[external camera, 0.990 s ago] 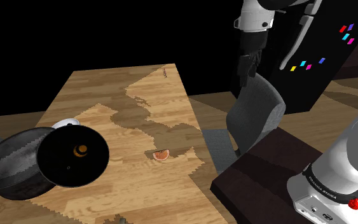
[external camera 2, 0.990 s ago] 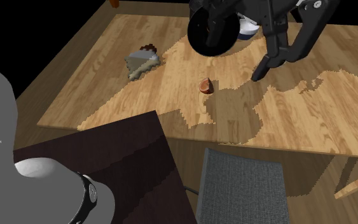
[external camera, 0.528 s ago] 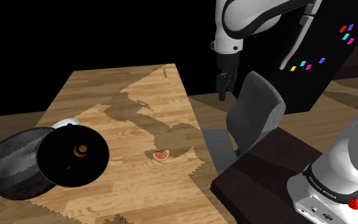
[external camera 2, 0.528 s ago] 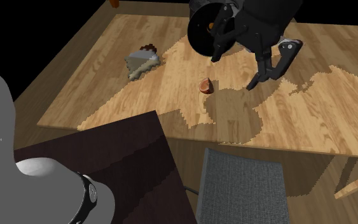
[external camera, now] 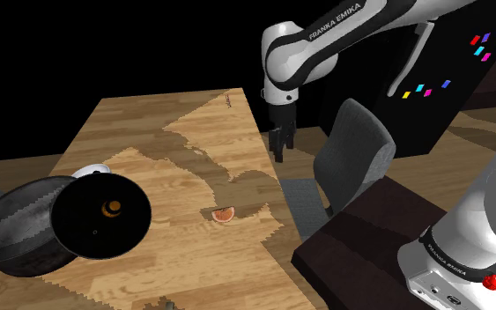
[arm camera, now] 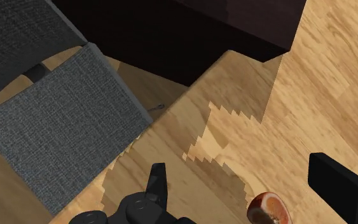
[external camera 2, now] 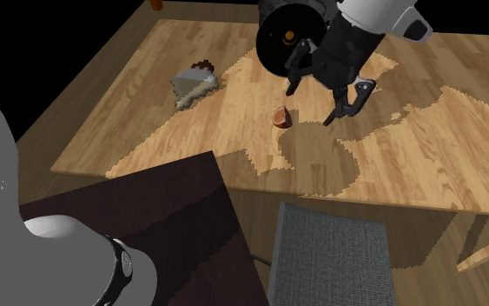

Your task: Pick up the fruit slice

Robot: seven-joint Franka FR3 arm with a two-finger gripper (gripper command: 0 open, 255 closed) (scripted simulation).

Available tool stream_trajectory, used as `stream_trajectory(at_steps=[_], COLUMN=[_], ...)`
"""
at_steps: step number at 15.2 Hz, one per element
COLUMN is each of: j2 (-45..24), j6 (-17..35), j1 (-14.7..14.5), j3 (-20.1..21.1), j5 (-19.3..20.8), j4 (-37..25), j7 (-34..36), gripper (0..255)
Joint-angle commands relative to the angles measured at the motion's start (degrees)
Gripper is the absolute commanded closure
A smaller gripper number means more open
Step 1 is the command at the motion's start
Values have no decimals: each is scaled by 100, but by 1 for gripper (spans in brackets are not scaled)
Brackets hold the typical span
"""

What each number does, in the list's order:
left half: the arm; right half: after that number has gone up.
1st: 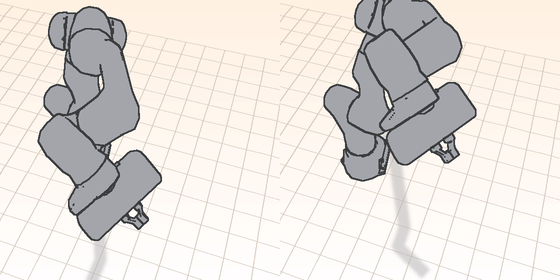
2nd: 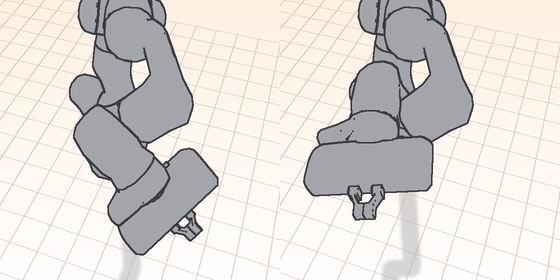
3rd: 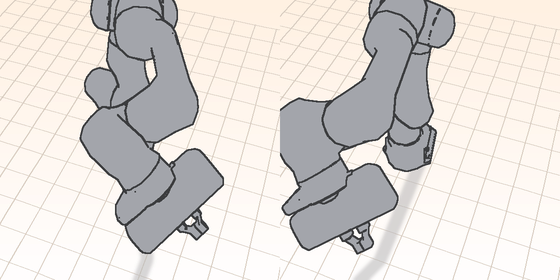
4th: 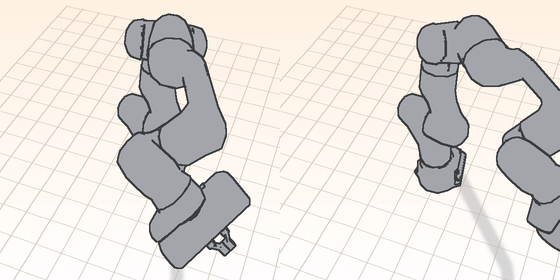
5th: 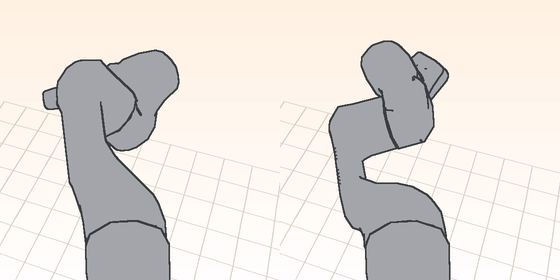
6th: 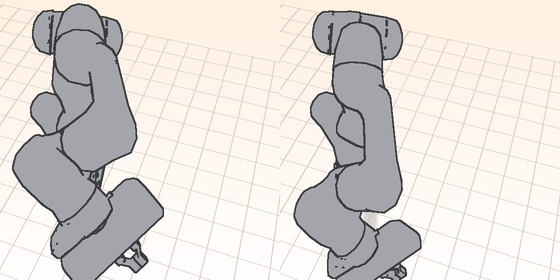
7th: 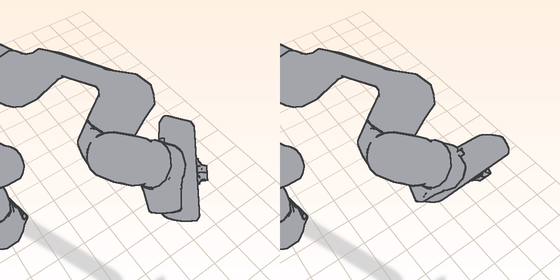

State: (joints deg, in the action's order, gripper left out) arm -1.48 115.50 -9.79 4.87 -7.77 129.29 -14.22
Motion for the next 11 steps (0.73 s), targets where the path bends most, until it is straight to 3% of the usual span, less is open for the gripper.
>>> stream_trajectory(at_steps=[1,11], j2=[-453,-2563], j6=[141,502], j1=[-56,-385], j3=[57,389], j5=[-60,-219], j4=[-244,-1683], j7=[-69,-266], gripper=[0,0])
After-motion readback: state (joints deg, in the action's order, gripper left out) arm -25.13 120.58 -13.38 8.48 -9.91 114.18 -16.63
